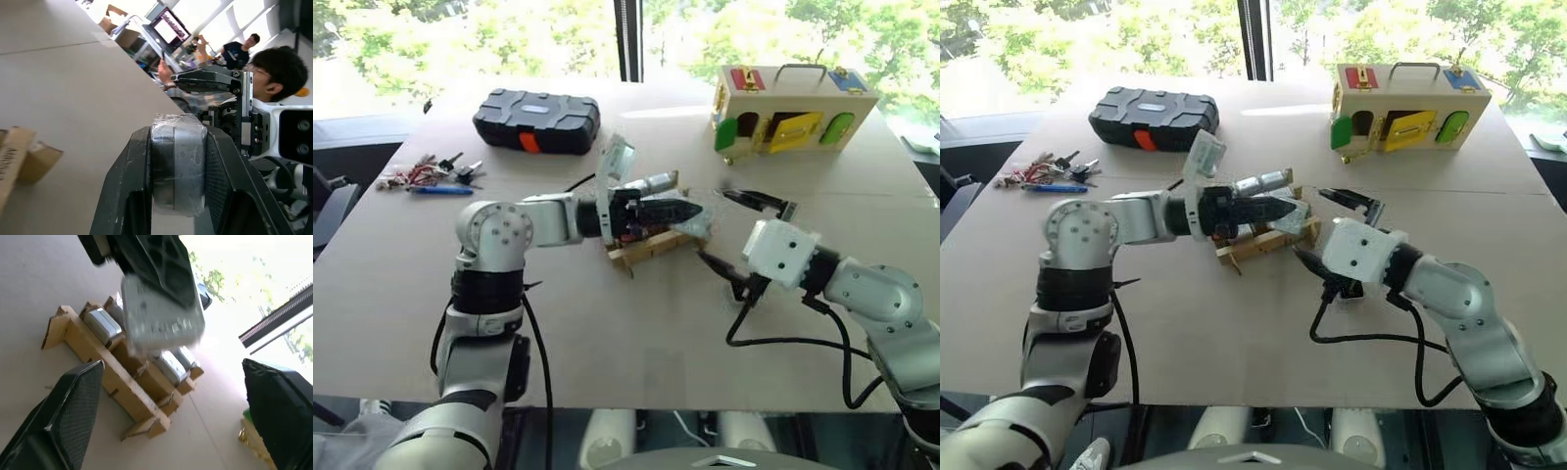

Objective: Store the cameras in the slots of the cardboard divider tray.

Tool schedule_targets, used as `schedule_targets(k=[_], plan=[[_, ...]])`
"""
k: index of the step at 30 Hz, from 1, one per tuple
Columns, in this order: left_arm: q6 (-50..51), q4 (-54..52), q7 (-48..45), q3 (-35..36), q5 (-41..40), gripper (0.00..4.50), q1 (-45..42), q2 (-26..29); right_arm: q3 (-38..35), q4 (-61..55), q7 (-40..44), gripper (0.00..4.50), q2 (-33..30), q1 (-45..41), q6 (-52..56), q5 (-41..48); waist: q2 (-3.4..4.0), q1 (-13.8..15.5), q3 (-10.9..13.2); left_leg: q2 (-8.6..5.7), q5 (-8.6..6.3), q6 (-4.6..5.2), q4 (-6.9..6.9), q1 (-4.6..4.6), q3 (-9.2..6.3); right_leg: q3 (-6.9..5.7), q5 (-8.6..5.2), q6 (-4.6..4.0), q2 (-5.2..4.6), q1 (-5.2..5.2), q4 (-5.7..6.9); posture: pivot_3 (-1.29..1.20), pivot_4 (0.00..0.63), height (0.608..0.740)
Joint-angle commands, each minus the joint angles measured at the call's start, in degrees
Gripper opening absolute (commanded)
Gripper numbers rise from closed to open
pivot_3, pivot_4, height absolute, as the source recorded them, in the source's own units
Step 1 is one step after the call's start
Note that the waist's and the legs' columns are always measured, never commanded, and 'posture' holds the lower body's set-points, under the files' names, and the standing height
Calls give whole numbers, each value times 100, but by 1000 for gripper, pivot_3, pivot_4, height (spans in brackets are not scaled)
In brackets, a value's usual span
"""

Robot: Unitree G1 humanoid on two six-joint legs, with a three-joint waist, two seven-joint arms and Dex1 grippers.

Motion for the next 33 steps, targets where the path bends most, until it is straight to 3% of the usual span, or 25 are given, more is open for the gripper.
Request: schedule_targets(k=[1,5,15,22,33], plan=[[-1179,40,-516,-363,987,816,-269,320,-1612,-53,554,4500,-79,337,285,1532,1,9,1,-3,-2,2,-1,0,0,0,0,-1,-4,3,-3,0,150,740],[-1937,364,-627,-901,2057,816,-381,508,-2364,81,935,4500,-368,342,50,2202,2,-19,0,-7,-21,32,-1,10,3,4,1,-4,-20,14,-12,0,150,740],[-1977,1260,-1457,-1593,2862,816,-852,442,-2597,618,1557,4500,-751,441,-315,2819,4,-8,3,-8,-27,43,-11,-5,-4,9,0,-5,-27,7,-29,0,150,740],[-2179,1574,-1661,-1801,3377,816,-976,261,-2834,1226,1733,4500,-1032,472,-705,2679,3,-12,6,-9,-30,49,-11,-8,-4,7,0,-4,-30,9,-36,0,150,740],[-2375,2006,-2067,-2269,4131,816,-1171,189,-3137,1283,1831,4500,-1161,706,-755,2895,3,1,6,-9,-30,52,-8,-8,-5,4,1,-4,-29,12,-35,0,150,740]])
